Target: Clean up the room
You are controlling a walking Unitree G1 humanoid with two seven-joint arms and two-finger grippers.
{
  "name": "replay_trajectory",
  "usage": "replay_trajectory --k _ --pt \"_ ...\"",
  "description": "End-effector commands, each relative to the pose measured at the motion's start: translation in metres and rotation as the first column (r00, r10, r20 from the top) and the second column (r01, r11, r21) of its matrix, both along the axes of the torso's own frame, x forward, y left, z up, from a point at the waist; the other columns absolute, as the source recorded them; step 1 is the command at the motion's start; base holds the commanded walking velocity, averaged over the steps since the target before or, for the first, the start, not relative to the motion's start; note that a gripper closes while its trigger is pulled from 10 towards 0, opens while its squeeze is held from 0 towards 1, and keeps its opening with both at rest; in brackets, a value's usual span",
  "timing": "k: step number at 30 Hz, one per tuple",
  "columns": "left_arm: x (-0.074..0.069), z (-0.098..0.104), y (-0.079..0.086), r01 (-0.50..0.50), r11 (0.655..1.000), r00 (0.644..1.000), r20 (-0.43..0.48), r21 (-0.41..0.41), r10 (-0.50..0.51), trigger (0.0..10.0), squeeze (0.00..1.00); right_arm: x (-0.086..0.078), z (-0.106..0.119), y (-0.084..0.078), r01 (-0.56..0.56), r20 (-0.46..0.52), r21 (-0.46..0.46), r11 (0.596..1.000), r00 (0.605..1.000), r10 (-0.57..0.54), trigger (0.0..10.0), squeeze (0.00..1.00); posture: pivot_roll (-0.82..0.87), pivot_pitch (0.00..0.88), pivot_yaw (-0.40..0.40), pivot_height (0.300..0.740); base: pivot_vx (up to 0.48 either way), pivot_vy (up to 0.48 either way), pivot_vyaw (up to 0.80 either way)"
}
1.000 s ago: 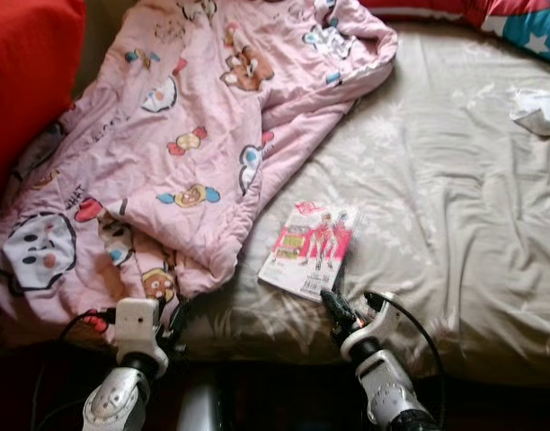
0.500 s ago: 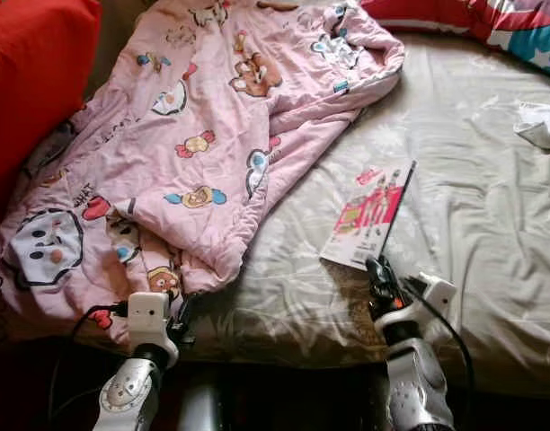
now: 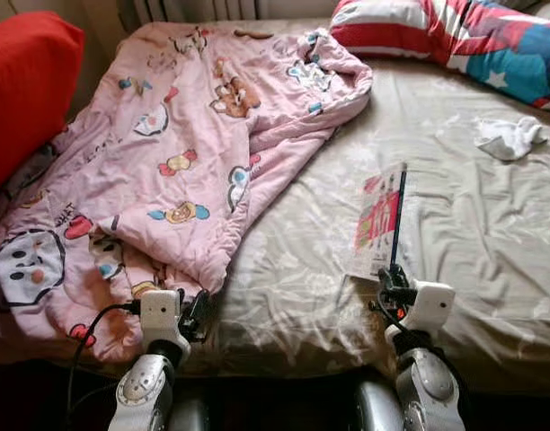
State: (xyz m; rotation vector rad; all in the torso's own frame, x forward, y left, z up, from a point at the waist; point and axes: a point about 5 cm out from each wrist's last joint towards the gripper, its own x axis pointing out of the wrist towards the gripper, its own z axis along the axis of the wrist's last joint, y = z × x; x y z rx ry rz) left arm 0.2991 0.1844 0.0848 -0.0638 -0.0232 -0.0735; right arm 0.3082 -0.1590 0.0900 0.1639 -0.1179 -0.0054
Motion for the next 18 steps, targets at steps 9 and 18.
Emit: replay_trajectory --k 9,18 --pt "-0.0026 -0.0088 0.0024 -0.014 1.0 1.0 -0.017 -0.015 0.013 10.0 0.0 -0.002 0.0059 0.0036 0.009 0.036 -0.013 1.0 0.999 -0.008 10.0 0.0 -0.04 0.153 0.03 0.684 0.0 0.0 0.0" --pt "-0.0011 -0.0092 0.0006 -0.013 1.0 1.0 -0.014 -0.02 0.012 10.0 0.0 -0.002 0.0053 0.0016 0.016 0.033 -0.003 1.0 0.999 -0.016 10.0 0.0 -0.04 0.16 0.024 0.739 0.0 0.0 0.0"
